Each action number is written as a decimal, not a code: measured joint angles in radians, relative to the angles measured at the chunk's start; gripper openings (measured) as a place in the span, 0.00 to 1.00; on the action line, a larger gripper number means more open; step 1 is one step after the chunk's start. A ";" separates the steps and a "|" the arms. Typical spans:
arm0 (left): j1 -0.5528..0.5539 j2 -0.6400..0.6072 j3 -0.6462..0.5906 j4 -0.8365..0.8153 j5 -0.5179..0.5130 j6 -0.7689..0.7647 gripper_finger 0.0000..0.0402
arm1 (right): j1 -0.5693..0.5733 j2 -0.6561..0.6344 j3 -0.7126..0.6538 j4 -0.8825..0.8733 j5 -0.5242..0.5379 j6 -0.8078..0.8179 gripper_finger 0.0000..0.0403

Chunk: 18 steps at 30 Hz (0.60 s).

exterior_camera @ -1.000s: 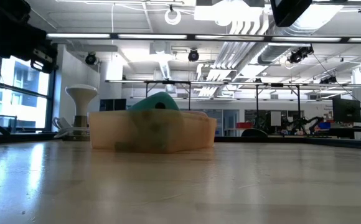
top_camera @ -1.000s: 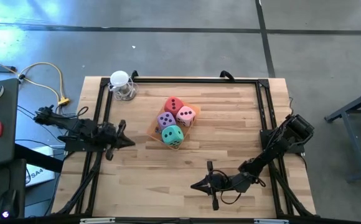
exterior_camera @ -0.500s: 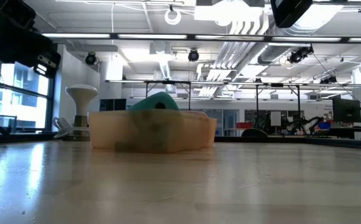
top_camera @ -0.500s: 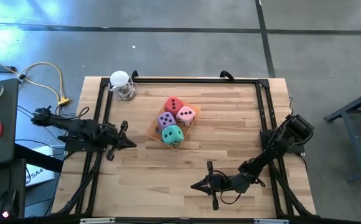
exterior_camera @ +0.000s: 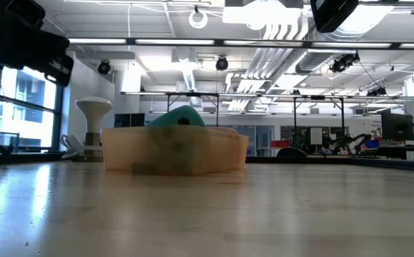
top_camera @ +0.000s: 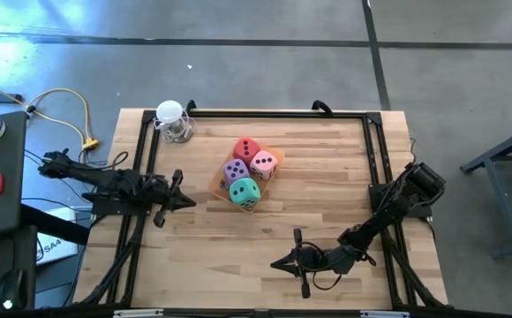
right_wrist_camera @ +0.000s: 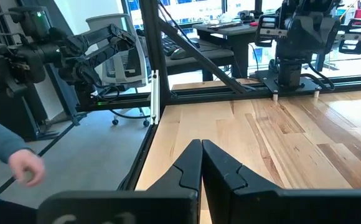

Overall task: Pick & Place Dice
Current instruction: Return to Home Position

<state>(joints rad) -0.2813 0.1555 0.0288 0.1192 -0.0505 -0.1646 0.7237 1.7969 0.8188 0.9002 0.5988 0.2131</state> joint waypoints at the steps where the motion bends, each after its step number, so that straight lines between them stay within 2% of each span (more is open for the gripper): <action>1: 0.000 0.000 0.000 0.004 0.000 0.000 0.00 | 0.000 0.000 0.000 0.000 0.000 0.000 0.00; 5: 0.000 -0.002 0.000 0.016 0.001 0.000 0.00 | -0.009 0.000 0.000 0.001 0.006 -0.101 0.00; 9: 0.000 -0.001 0.000 0.019 0.003 0.000 0.00 | -0.010 -0.046 -0.003 -0.039 0.087 -0.067 0.00; 11: 0.000 -0.001 0.000 0.020 0.003 0.000 0.00 | -0.020 -0.135 -0.002 -0.172 0.074 -0.026 0.00; 15: 0.000 -0.001 0.000 0.021 0.004 0.000 0.00 | -0.077 -0.350 -0.002 -0.591 -0.005 0.113 0.00; 18: 0.000 -0.001 0.000 0.021 0.004 0.000 0.00 | -0.141 -0.497 -0.003 -0.807 -0.041 0.144 0.00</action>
<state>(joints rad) -0.2813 0.1543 0.0292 0.1402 -0.0467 -0.1642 0.5830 1.3001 0.8158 0.0928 0.5583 0.3575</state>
